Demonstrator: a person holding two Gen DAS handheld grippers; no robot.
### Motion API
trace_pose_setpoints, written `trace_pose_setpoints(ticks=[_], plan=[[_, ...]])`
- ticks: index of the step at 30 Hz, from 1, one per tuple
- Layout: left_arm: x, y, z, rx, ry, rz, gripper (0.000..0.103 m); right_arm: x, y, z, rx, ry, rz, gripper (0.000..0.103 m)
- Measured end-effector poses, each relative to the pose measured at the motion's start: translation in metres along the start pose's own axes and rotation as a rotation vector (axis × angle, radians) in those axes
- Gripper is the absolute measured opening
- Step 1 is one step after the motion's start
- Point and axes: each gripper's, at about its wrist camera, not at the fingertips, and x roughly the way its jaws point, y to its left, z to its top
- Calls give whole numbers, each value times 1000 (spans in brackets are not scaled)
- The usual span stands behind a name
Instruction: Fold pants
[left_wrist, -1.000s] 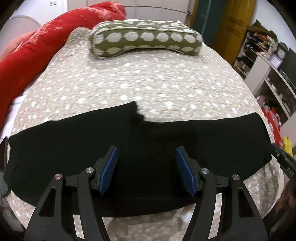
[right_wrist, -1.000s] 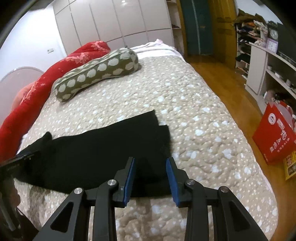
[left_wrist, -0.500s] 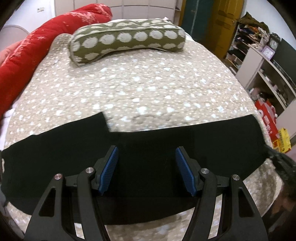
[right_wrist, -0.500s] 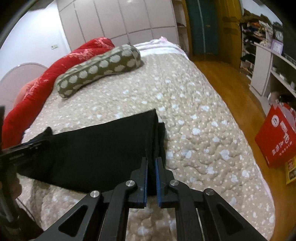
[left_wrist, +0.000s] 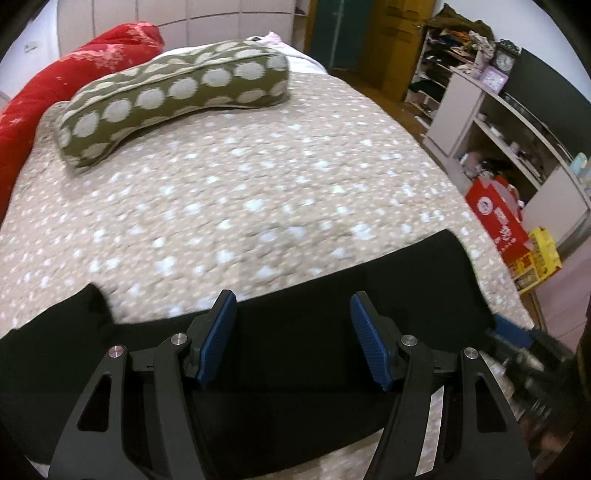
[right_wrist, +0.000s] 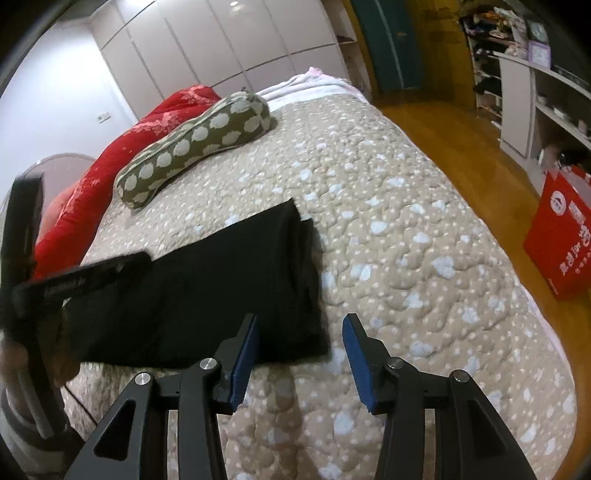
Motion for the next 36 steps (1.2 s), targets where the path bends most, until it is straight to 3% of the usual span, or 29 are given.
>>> trace_pose_setpoints(ticks=[14, 23, 31, 36], plan=[[29, -35, 25, 61, 26, -71, 64, 10, -6, -4, 7, -12, 94, 47], [39, -41, 29, 76, 53, -97, 64, 6, -3, -1, -30, -24, 48, 47], [46, -46, 40, 63, 91, -160, 64, 8, -2, -4, -21, -15, 71, 47], [55, -65, 44, 108, 110, -193, 64, 9, -2, -7, -23, -17, 81, 47]])
